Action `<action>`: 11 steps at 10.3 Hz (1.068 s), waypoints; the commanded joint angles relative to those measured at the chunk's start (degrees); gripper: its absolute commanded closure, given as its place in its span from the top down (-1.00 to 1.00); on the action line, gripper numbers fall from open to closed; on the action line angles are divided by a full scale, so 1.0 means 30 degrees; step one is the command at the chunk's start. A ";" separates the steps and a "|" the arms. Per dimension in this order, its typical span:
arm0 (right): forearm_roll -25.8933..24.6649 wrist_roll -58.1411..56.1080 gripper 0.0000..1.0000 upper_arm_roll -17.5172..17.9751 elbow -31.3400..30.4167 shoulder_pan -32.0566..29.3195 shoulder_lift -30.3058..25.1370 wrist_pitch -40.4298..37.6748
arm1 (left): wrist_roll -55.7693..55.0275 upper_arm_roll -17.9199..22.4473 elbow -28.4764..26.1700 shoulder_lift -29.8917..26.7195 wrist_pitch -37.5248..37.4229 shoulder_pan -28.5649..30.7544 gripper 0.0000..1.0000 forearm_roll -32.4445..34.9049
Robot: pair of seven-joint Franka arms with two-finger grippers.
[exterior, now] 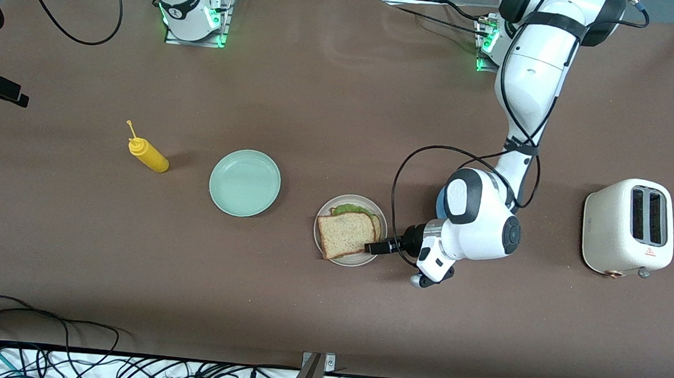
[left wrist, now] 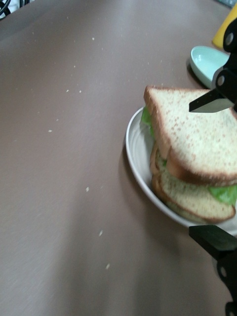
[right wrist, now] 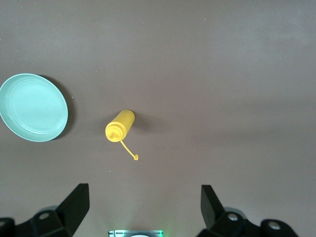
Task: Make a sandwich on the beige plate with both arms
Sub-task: 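Open the left gripper and withdraw it toward the toaster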
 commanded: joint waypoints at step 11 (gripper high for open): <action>-0.0844 0.1071 1.00 0.7278 -0.0222 -0.6282 -0.1155 0.0419 | 0.1332 0.0130 -0.0218 -0.3952 -0.9785 0.4079 1.00 1.2500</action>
